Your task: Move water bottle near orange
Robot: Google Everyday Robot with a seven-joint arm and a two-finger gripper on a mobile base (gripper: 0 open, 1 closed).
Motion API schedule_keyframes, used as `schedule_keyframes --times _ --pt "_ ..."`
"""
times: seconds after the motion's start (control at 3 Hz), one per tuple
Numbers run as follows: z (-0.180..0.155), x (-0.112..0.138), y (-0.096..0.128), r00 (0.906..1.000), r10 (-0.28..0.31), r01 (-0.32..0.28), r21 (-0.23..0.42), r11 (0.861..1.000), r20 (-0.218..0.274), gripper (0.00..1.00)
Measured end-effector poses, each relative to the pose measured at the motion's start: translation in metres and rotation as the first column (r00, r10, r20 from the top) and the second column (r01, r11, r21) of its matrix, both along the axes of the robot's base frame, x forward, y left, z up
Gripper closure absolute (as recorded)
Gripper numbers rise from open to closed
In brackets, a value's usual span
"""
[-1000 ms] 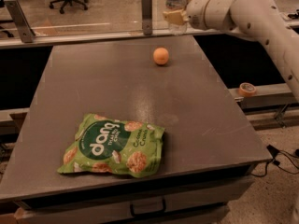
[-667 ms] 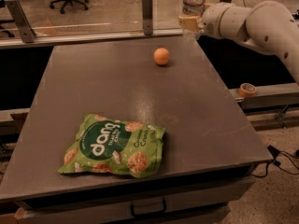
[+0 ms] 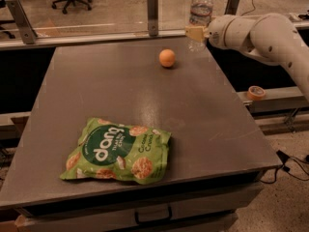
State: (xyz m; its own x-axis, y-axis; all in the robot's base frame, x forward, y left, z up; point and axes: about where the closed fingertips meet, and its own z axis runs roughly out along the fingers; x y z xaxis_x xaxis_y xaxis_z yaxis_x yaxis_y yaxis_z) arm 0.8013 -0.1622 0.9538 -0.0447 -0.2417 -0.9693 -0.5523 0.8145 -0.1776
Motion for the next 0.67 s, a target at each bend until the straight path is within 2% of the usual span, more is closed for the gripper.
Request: schedule_keyframes --times 0.33,0.67 --pt "-0.021 0.008 0.008 0.9992 0.013 -0.011 0.043 0.999 -0.037 1.0" --pt "-0.039 0.014 0.019 0.9972 0.032 -0.027 0.073 0.997 -0.067 0.83"
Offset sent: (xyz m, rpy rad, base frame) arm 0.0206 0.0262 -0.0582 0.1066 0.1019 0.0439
